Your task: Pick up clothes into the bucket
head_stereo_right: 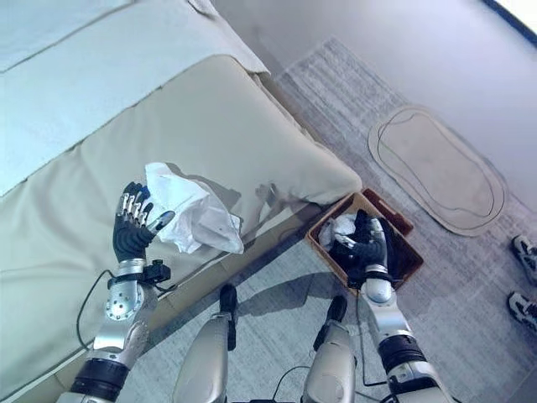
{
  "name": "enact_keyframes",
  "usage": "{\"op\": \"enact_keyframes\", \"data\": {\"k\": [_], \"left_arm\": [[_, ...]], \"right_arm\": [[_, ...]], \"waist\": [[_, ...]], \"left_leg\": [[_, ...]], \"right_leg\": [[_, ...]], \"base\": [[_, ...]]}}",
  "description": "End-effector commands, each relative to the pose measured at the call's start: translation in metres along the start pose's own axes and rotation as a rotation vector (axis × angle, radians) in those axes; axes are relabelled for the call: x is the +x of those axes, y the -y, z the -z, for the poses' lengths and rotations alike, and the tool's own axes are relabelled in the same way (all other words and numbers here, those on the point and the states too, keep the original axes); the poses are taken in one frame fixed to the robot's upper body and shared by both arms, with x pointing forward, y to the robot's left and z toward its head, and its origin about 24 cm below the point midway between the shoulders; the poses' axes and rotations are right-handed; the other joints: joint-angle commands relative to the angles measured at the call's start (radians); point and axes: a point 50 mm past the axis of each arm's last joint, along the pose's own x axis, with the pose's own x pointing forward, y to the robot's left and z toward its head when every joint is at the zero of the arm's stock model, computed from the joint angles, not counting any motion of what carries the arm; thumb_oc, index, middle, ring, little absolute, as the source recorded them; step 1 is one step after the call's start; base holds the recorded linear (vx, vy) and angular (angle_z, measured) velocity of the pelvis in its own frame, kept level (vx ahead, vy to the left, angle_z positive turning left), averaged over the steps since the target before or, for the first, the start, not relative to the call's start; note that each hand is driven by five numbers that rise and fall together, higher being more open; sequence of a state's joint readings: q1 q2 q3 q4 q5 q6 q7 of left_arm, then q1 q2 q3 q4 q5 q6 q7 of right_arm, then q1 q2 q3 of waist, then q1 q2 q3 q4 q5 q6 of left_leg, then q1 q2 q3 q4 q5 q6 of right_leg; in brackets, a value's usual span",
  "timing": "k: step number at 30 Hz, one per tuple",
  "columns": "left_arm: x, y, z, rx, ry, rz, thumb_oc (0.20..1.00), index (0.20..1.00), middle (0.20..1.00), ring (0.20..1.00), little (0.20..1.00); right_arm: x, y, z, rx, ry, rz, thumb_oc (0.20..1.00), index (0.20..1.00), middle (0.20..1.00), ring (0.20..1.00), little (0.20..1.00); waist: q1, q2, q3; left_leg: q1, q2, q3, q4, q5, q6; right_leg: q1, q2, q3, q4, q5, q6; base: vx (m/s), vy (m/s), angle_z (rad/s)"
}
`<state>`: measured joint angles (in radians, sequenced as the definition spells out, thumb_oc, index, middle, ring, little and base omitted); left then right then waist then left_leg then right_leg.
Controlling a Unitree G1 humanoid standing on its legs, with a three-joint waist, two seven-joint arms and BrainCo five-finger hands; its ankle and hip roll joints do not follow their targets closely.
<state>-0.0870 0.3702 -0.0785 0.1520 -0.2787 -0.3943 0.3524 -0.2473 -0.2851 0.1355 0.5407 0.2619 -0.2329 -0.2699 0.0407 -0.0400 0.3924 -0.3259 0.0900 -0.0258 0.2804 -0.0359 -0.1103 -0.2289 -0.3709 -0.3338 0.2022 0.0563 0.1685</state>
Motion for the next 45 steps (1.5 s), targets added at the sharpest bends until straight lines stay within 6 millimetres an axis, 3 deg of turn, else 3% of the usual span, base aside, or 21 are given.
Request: {"op": "enact_keyframes", "data": {"k": [1, 4, 6, 7, 8, 12, 15, 17, 21, 29, 33, 36, 45], "left_arm": [[0.001, -0.014, -0.01, 0.141, 0.079, -0.011, 1.0, 1.0, 1.0, 1.0, 1.0], [-0.003, -0.019, -0.003, 0.251, 0.051, 0.003, 1.0, 1.0, 1.0, 1.0, 1.0], [-0.003, -0.02, -0.001, 0.279, 0.047, 0.012, 1.0, 1.0, 1.0, 1.0, 1.0], [0.0, -0.025, -0.003, 0.365, 0.056, 0.027, 1.0, 1.0, 1.0, 1.0, 1.0], [0.001, -0.025, -0.003, 0.388, 0.058, 0.035, 1.0, 1.0, 1.0, 1.0, 1.0], [0.012, -0.026, -0.006, 0.507, 0.093, 0.067, 1.0, 1.0, 1.0, 1.0, 1.0], [0.021, -0.025, -0.001, 0.59, 0.087, 0.083, 1.0, 1.0, 1.0, 1.0, 1.0], [0.025, -0.022, 0.004, 0.622, 0.074, 0.089, 1.0, 1.0, 1.0, 1.0, 1.0], [0.037, -0.02, 0.008, 0.714, 0.076, 0.081, 1.0, 1.0, 1.0, 1.0, 1.0], [0.081, -0.022, -0.015, 0.919, 0.175, 0.013, 1.0, 1.0, 1.0, 1.0, 1.0], [0.101, -0.028, -0.036, 1.019, 0.242, -0.059, 1.0, 1.0, 1.0, 1.0, 1.0], [0.113, -0.035, -0.05, 1.091, 0.282, -0.13, 1.0, 1.0, 1.0, 1.0, 1.0], [0.135, -0.059, -0.073, 1.246, 0.271, -0.28, 1.0, 1.0, 1.0, 1.0, 1.0]], "right_arm": [[-0.002, 0.005, -0.014, 0.035, 0.09, -0.024, 1.0, 1.0, 1.0, 1.0, 1.0], [-0.01, 0.017, -0.003, 0.032, 0.056, 0.014, 1.0, 1.0, 1.0, 1.0, 1.0], [-0.013, 0.02, 0.0, 0.038, 0.044, 0.021, 1.0, 1.0, 1.0, 1.0, 1.0], [-0.019, 0.024, 0.006, 0.067, 0.028, 0.034, 1.0, 1.0, 1.0, 1.0, 1.0], [-0.022, 0.025, 0.01, 0.075, 0.015, 0.034, 1.0, 1.0, 1.0, 1.0, 1.0], [-0.026, 0.032, 0.015, 0.116, 0.0, 0.048, 1.0, 1.0, 1.0, 1.0, 1.0], [-0.03, 0.035, 0.021, 0.111, -0.02, 0.051, 1.0, 1.0, 1.0, 1.0, 1.0], [-0.034, 0.035, 0.027, 0.104, -0.039, 0.048, 1.0, 1.0, 1.0, 1.0, 1.0], [-0.035, 0.035, 0.029, 0.112, -0.045, 0.049, 1.0, 1.0, 1.0, 1.0, 1.0], [-0.023, 0.03, 0.006, 0.123, 0.052, 0.028, 1.0, 1.0, 1.0, 1.0, 1.0], [-0.018, 0.027, -0.007, 0.137, 0.106, 0.021, 1.0, 1.0, 1.0, 1.0, 1.0], [-0.017, 0.023, -0.017, 0.133, 0.149, 0.003, 1.0, 1.0, 1.0, 1.0, 1.0], [-0.016, 0.02, -0.032, 0.164, 0.217, -0.008, 1.0, 1.0, 1.0, 1.0, 1.0]], "waist": [[0.007, -0.023, -0.05], [-0.004, -0.019, -0.074], [-0.013, -0.017, -0.079], [-0.036, -0.006, -0.074], [-0.039, -0.005, -0.076], [-0.071, -0.021, -0.076], [-0.107, -0.047, -0.064], [-0.121, -0.061, -0.056], [-0.13, -0.088, -0.04], [-0.164, -0.107, 0.054], [-0.177, -0.116, 0.096], [-0.18, -0.12, 0.123], [-0.214, -0.124, 0.128]], "left_leg": [[0.017, -0.063, 0.036, -0.028, -0.007, 0.079], [0.06, -0.116, 0.028, -0.007, -0.045, 0.119], [0.073, -0.131, 0.021, -0.014, -0.041, 0.133], [0.104, -0.145, 0.001, -0.027, -0.041, 0.151], [0.116, -0.147, -0.001, -0.033, -0.042, 0.154], [0.136, -0.153, -0.023, -0.065, -0.039, 0.147], [0.133, -0.159, -0.042, -0.041, -0.062, 0.135], [0.129, -0.16, -0.053, -0.023, -0.072, 0.133], [0.061, -0.13, -0.042, 0.028, -0.077, 0.112], [-0.088, -0.092, -0.05, 0.113, -0.07, 0.078], [-0.163, -0.084, -0.045, 0.159, -0.073, 0.076], [-0.238, -0.078, -0.039, 0.244, -0.107, 0.078], [-0.436, -0.079, -0.027, 0.369, -0.141, 0.086]], "right_leg": [[0.057, -0.038, -0.009, 0.026, 0.02, 0.046], [0.072, -0.07, 0.042, 0.124, 0.063, 0.055], [0.061, -0.072, 0.072, 0.176, 0.083, 0.048], [0.019, -0.034, 0.157, 0.295, 0.093, 0.03], [0.002, -0.016, 0.175, 0.31, 0.076, 0.02], [-0.062, 0.075, 0.196, 0.187, 0.013, -0.001], [-0.088, 0.123, 0.266, 0.043, 0.03, 0.015], [-0.104, 0.153, 0.303, 0.017, 0.046, 0.021], [-0.085, 0.165, 0.286, -0.04, 0.047, 0.014], [-0.202, 0.182, 0.26, 0.01, 0.039, -0.001], [-0.27, 0.183, 0.263, 0.045, 0.036, -0.005], [-0.334, 0.195, 0.272, 0.094, 0.023, -0.007], [-0.517, 0.203, 0.297, 0.173, 0.019, -0.01]], "base": [[0.16, 0.158, 0.11], [0.17, 0.195, 0.14], [0.12, 0.173, 0.22], [0.1, 0.16, 0.26], [0.12, 0.165, 0.41], [0.07, -0.022, 0.27], [0.09, -0.111, 0.25], [0.07, -0.114, 0.19], [-0.02, -0.132, 0.03], [-0.08, -0.082, 0.0], [-0.08, -0.013, 0.01], [-0.07, 0.01, 0.01], [-0.04, 0.028, -0.05]]}}
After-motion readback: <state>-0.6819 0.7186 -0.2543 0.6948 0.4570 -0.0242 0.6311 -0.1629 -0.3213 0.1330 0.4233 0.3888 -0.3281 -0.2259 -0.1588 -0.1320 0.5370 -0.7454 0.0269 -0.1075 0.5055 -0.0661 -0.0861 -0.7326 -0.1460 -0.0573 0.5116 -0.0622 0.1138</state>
